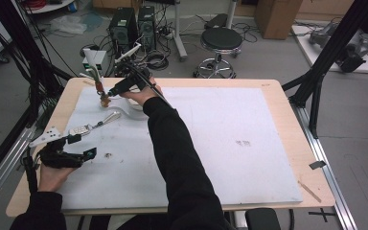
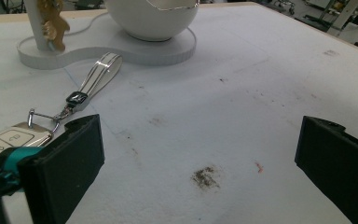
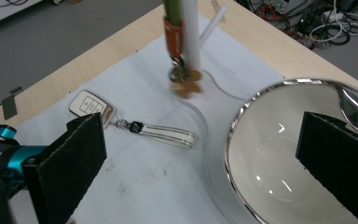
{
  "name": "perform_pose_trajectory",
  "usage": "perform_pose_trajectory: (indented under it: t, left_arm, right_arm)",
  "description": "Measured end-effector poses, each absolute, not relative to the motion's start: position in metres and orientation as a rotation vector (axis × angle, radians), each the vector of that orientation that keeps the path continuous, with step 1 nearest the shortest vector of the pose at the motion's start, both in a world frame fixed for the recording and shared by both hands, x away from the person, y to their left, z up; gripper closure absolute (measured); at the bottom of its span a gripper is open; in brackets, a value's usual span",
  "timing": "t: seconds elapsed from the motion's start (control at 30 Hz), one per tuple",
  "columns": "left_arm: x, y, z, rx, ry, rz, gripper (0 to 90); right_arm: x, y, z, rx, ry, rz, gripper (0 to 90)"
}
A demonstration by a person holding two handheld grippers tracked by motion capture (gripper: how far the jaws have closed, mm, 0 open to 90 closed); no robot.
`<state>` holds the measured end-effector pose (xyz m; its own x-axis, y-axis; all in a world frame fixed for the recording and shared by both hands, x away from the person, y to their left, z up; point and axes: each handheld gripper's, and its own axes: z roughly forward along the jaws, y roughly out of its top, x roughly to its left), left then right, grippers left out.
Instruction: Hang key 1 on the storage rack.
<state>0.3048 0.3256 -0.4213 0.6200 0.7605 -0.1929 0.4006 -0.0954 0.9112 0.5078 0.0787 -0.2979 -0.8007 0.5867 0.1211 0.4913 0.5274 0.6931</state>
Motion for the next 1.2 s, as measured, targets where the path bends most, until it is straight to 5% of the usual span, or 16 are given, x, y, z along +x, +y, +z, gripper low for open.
perform_pose_trajectory:
  t: [1.2]
  left_arm:
    - [0.305,0.323,-0.422,1.737,0.963,0.397,1.7]
  right_arm:
    - [0.474,-0.052,-0.324,0.966,2.52,1.136,0.7]
